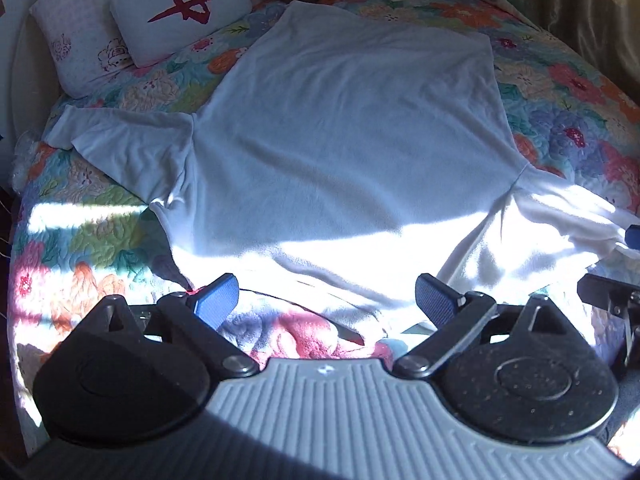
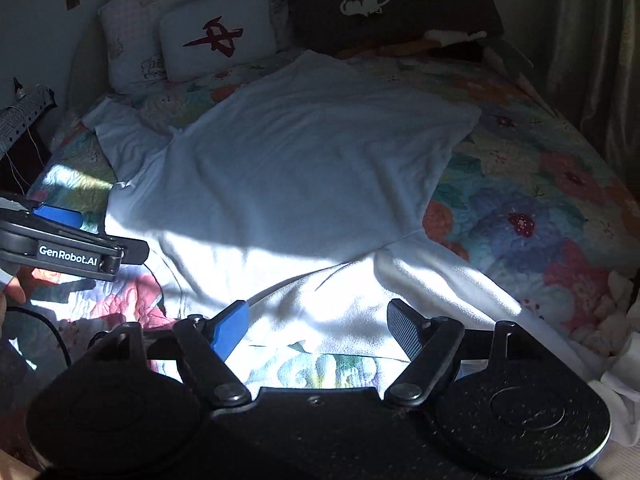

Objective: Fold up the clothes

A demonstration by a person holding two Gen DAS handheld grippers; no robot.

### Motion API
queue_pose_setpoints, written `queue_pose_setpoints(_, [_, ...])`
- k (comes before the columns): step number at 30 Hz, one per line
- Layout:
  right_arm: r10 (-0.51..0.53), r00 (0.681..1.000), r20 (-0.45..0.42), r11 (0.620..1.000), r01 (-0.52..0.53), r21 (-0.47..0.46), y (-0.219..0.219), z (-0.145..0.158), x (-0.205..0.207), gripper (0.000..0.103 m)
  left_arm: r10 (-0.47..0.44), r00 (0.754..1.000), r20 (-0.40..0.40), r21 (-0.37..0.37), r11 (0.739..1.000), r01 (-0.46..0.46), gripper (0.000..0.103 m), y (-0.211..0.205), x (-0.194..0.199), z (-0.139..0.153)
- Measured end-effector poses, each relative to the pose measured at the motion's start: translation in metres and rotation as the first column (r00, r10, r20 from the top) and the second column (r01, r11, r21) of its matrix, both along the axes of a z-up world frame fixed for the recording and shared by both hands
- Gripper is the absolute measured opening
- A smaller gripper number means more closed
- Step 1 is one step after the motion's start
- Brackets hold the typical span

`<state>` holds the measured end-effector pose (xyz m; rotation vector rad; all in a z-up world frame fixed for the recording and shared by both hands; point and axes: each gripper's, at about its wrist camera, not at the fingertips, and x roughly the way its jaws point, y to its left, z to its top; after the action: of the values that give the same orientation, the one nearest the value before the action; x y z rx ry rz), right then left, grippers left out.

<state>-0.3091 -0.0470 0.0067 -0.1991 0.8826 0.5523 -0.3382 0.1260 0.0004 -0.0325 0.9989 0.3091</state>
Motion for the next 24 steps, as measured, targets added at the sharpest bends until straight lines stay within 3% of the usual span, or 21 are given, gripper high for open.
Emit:
queue_pose_setpoints(8, [0.002,0.999,0.038,1.000,-0.002,0.013,0.000,0.007,-0.008,0.085,0.009,0.999,0.050,0.049,0.999,-0.011,0.102,-0.014,-0.006,0.017])
queue_pose_setpoints(14, [-0.033,0.997,0.075,0.999,0.031,0.026,-0.004,0.010,-0.006,0.085,0.002,0.998,0.066,0.042,0.999,-0.005,0.103,-0.016,-0.006,0.017])
queue_pose_setpoints(24, [-0.026,0.998,0.065,1.000,0.025,0.014,-0.002,0.005,-0.008,0.085,0.003,0.999,0.051,0.013,1.000,-0.004,0.103,-0.018,-0.005,0.012])
